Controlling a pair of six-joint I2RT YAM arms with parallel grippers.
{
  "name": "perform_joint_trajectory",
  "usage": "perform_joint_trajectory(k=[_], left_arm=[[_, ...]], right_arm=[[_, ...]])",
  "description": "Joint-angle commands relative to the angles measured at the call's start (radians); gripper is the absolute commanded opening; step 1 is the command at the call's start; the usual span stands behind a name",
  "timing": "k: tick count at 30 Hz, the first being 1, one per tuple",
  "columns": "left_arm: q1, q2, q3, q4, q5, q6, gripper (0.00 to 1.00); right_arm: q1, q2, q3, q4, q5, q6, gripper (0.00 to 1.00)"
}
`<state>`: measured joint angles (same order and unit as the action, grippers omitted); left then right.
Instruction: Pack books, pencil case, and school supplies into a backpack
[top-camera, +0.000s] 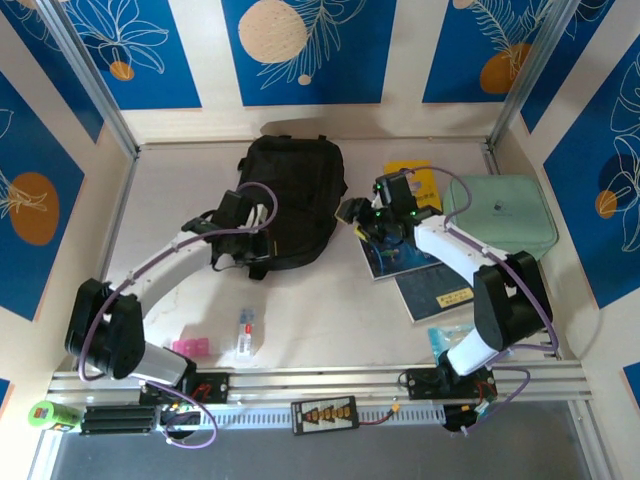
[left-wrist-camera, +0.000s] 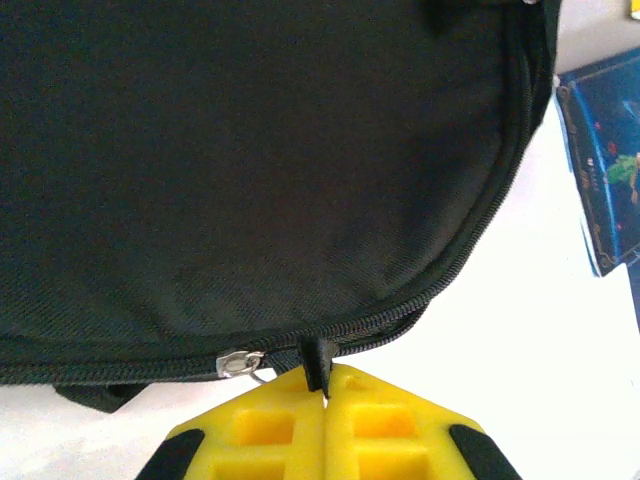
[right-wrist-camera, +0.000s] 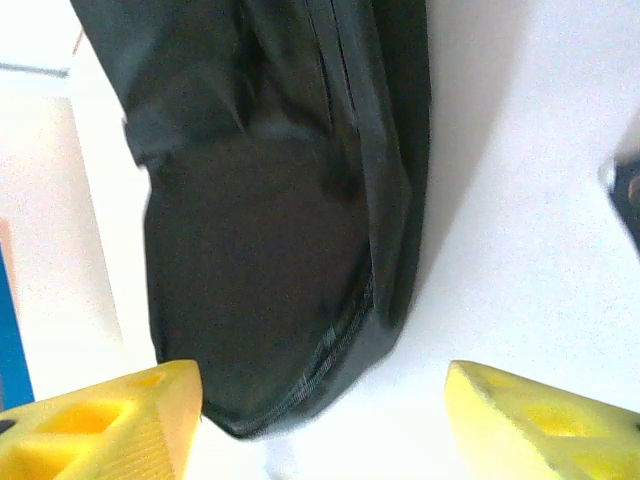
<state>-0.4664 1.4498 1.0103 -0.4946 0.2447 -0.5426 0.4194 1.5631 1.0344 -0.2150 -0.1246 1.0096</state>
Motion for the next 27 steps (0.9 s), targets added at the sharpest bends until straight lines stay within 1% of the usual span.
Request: perform_joint_trajectory(k=[1, 4, 9, 13, 17, 19, 22, 24, 26, 27], left_arm=[[-0.028, 0.03, 0.055, 0.048, 0.071, 0.007, 0.0], [-0.047, 0.051, 0.066, 0.052, 0.073, 0.001, 0.0], [-0.06, 0.064, 0.063, 0.06, 0.069, -0.012, 0.0], [-0.066, 0.069, 0.071, 0.034, 0.055, 0.002, 0.0], [-0.066, 0.067, 0.088, -0.027, -0.002, 0.029, 0.0], [-0.066, 0.067, 0.093, -0.05, -0.02, 0.036, 0.0], [-0.066, 0.069, 0.104, -0.096, -0.068, 0.042, 0.0], [-0.066, 0.067, 0.112, -0.128, -0.097, 0.05, 0.0], [-0.065, 0.063, 0.121, -0.161, -0.134, 0.053, 0.0], [-0.065, 0.061, 0.127, -0.186, -0.161, 0.056, 0.0]], right_arm=[[0.052, -0.001, -0.032, -0.051, -0.075, 0.143, 0.69], [0.091, 0.031, -0.019, -0.048, -0.078, 0.184, 0.7], [0.117, 0.112, -0.008, 0.021, -0.102, 0.242, 0.71], [0.131, 0.188, 0.046, 0.029, -0.117, 0.238, 0.67], [0.133, 0.22, 0.066, 0.038, -0.114, 0.235, 0.64], [0.13, 0.231, 0.076, 0.031, -0.108, 0.226, 0.59], [0.125, 0.249, 0.085, 0.021, -0.101, 0.213, 0.44], [0.122, 0.253, 0.087, 0.012, -0.086, 0.207, 0.36], [0.119, 0.253, 0.087, 0.002, -0.069, 0.196, 0.26], [0.117, 0.252, 0.088, -0.008, -0.057, 0.188, 0.23]])
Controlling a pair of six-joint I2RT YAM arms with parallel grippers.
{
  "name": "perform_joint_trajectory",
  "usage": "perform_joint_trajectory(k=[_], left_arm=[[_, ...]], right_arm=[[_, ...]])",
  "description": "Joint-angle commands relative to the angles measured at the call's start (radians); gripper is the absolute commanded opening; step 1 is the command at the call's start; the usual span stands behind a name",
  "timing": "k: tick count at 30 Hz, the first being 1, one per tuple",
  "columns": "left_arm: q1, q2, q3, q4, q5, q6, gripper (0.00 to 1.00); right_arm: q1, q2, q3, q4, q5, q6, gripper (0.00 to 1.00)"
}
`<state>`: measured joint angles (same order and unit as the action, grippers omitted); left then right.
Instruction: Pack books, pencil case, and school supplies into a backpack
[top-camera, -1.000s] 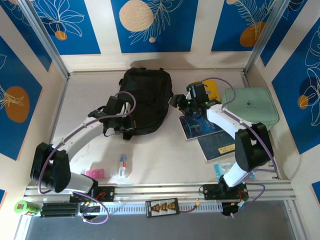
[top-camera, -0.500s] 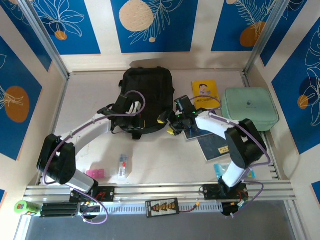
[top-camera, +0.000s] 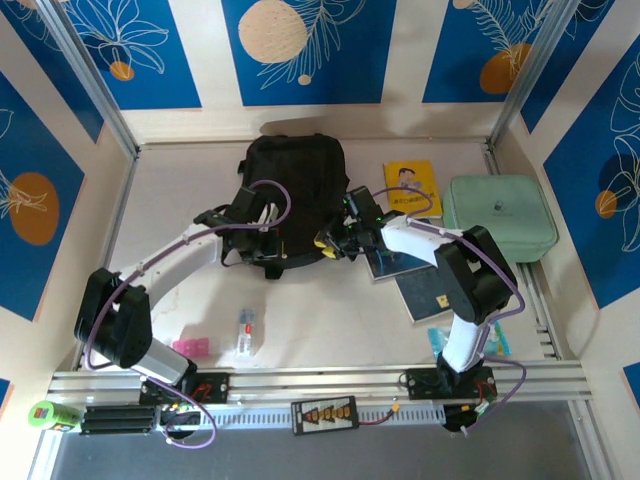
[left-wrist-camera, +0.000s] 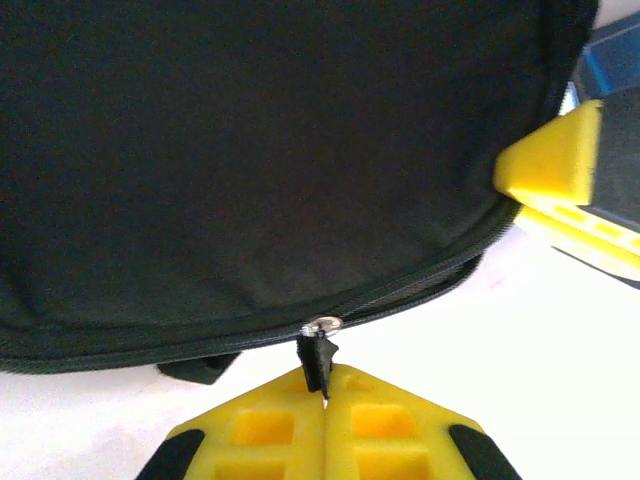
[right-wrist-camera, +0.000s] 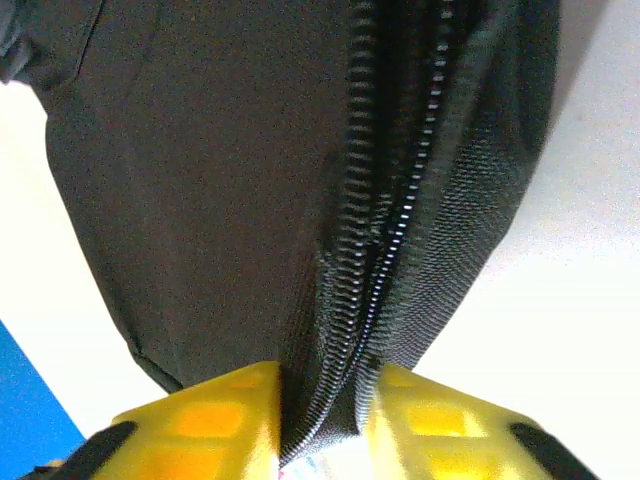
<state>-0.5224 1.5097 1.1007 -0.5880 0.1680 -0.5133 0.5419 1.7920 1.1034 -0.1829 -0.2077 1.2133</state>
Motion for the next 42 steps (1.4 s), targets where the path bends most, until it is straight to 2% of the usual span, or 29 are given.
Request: perform_joint_trajectory(k=[1, 6, 9, 11, 14, 16, 21, 23, 26, 27, 28, 30, 34, 42], left_arm=[[-0.007, -0.002, 0.041, -0.117, -0.112, 0.03, 0.0], [0.003, -0.002, 0.064, -0.24, -0.268, 0.06, 0.0], [0.012, 0.021, 0.102, -0.331, -0.373, 0.091, 0.0], [0.018, 0.035, 0.12, -0.363, -0.404, 0.108, 0.0], [0.021, 0.054, 0.131, -0.357, -0.386, 0.122, 0.0], [0.015, 0.061, 0.133, -0.325, -0.301, 0.139, 0.0], [-0.047, 0.053, 0.157, -0.275, -0.182, 0.203, 0.0], [-0.056, 0.051, 0.158, -0.27, -0.197, 0.197, 0.0], [-0.057, 0.046, 0.146, -0.281, -0.278, 0.172, 0.0], [-0.056, 0.045, 0.137, -0.275, -0.284, 0.167, 0.05], [-0.055, 0.043, 0.127, -0.261, -0.272, 0.162, 0.16], [-0.056, 0.04, 0.098, -0.201, -0.198, 0.168, 0.29], [-0.056, 0.055, 0.012, -0.015, -0.07, 0.197, 0.46], [-0.057, 0.169, 0.011, 0.102, -0.177, 0.268, 0.48]], right_arm=[[-0.01, 0.022, 0.019, -0.05, 0.04, -0.022, 0.2], [-0.039, 0.019, 0.043, -0.129, 0.128, -0.083, 0.12], [-0.042, 0.019, 0.089, -0.218, 0.221, -0.145, 0.11], [-0.043, 0.017, 0.102, -0.248, 0.272, -0.17, 0.11], [-0.052, 0.028, 0.121, -0.276, 0.331, -0.2, 0.1], [-0.053, 0.04, 0.153, -0.299, 0.372, -0.228, 0.1], [-0.058, 0.069, 0.217, -0.304, 0.36, -0.285, 0.1], [-0.07, 0.082, 0.225, -0.288, 0.318, -0.29, 0.1], [-0.079, 0.07, 0.211, -0.262, 0.295, -0.288, 0.12], [-0.08, 0.06, 0.198, -0.249, 0.29, -0.29, 0.13], [-0.082, 0.05, 0.187, -0.235, 0.283, -0.29, 0.14], [-0.087, 0.037, 0.174, -0.224, 0.266, -0.291, 0.16], [-0.092, 0.024, 0.153, -0.207, 0.24, -0.291, 0.18], [-0.095, 0.024, 0.145, -0.199, 0.22, -0.287, 0.18]])
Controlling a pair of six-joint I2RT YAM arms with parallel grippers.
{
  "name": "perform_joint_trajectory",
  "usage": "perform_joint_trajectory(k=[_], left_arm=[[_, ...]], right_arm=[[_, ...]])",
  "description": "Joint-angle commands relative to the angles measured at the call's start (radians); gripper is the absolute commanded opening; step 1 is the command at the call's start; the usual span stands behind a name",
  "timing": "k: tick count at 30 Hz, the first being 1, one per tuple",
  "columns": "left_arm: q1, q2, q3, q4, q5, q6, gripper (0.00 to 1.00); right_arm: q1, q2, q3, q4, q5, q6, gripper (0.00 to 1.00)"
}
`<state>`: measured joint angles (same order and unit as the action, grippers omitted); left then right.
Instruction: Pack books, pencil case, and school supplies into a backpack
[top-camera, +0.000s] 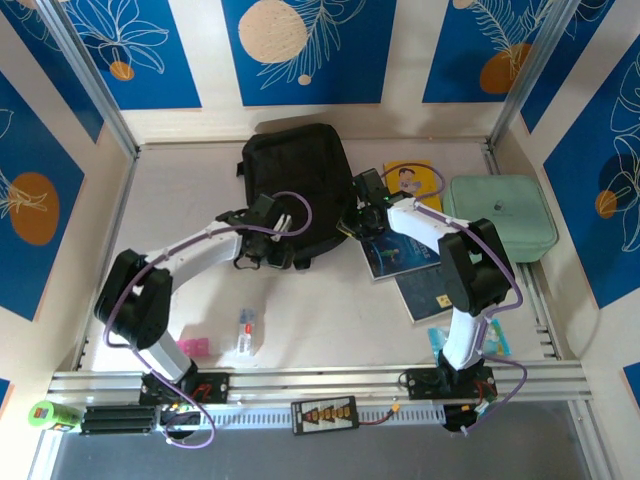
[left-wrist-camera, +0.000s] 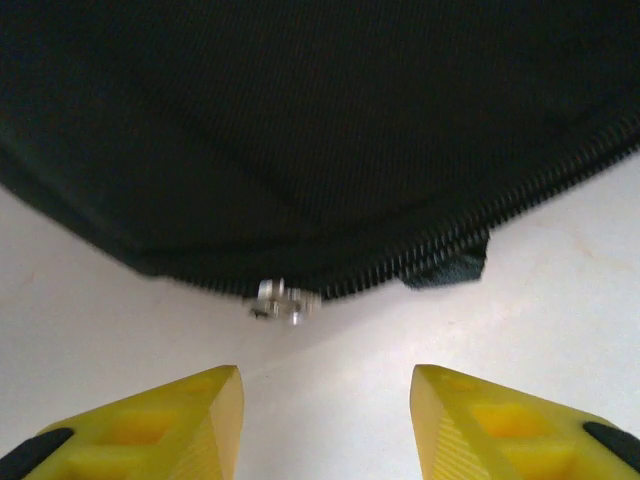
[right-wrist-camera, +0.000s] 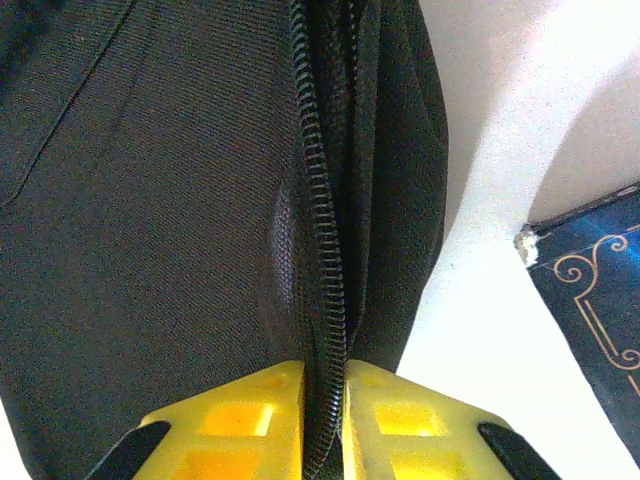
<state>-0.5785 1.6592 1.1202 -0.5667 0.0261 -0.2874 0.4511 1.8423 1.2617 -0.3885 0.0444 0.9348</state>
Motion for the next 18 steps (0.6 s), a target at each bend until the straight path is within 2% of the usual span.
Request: perform_joint_trajectory(k=[1, 4, 7, 18], left_arm=[[0.0, 0.028, -0.008, 0.095, -0.055, 0.051, 0.48], [0.002, 0.045, -0.008, 0.129, -0.127, 0.057, 0.44], [0.0, 0.04, -0.016, 0.151, -0.183, 0.047, 0.33], [0.001, 0.031, -0.036, 0.146, -0.207, 0.069, 0.09]], right_arm=[[-0.005, -0.027, -0.013, 0.007, -0.032, -0.008, 0.18], [-0.005, -0.029, -0.015, 0.009, -0.035, -0.004, 0.18], [-0.005, -0.033, -0.016, 0.01, -0.034, -0.006, 0.18], [-0.015, -0.033, -0.016, -0.001, -0.01, -0.019, 0.18]])
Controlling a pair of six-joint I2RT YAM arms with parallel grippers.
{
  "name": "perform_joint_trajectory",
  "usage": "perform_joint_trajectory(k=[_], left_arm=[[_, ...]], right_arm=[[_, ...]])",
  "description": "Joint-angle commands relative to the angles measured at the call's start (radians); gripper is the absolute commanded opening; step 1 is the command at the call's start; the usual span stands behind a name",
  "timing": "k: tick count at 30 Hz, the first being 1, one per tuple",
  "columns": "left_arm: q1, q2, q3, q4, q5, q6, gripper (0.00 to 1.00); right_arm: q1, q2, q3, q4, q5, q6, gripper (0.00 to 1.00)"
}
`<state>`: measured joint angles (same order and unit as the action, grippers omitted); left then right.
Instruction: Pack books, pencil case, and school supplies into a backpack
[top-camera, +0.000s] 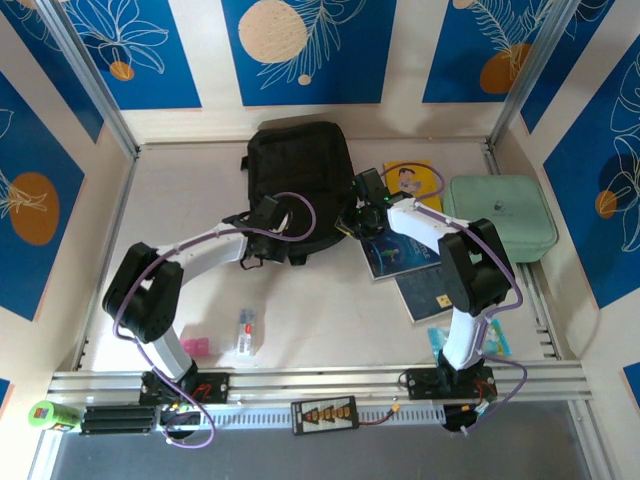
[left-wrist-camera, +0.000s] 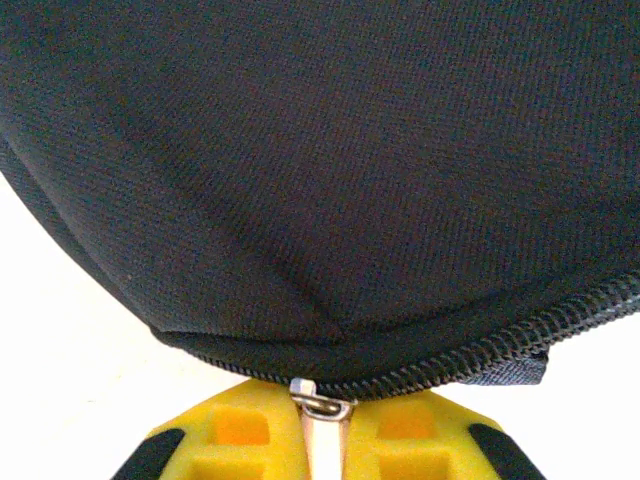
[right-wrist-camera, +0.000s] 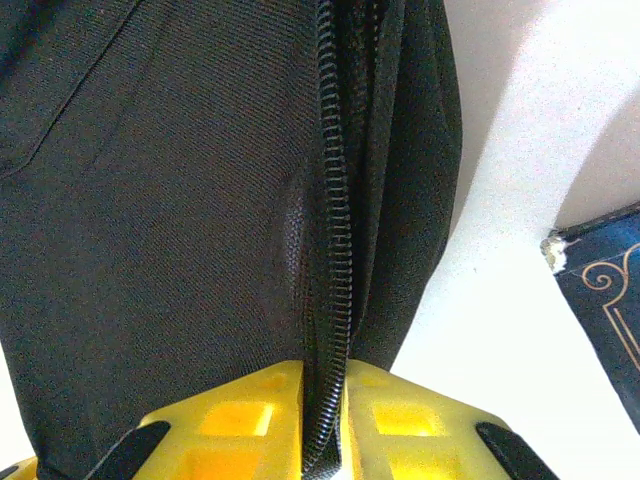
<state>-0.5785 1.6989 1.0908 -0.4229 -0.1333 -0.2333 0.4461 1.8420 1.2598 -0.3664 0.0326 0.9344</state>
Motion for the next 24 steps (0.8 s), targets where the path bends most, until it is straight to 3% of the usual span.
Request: perform_joint_trajectory(k=[1, 5, 15, 24], left_arm=[[0.002, -0.012, -0.005, -0.006, -0.055, 0.022, 0.07], [0.002, -0.033, 0.004, -0.059, -0.072, 0.032, 0.0], [0.0, -0.12, -0.034, -0.147, -0.001, 0.011, 0.0], [-0.002, -0.146, -0.024, -0.185, 0.179, 0.035, 0.02]], right_arm=[[-0.01, -0.032, -0.012, -0.029, 0.008, -0.02, 0.17], [-0.015, -0.019, 0.004, -0.049, 0.03, -0.028, 0.17], [-0.035, 0.038, 0.052, -0.045, 0.037, -0.045, 0.16], [-0.059, 0.033, 0.052, -0.028, 0.001, -0.047, 0.16]])
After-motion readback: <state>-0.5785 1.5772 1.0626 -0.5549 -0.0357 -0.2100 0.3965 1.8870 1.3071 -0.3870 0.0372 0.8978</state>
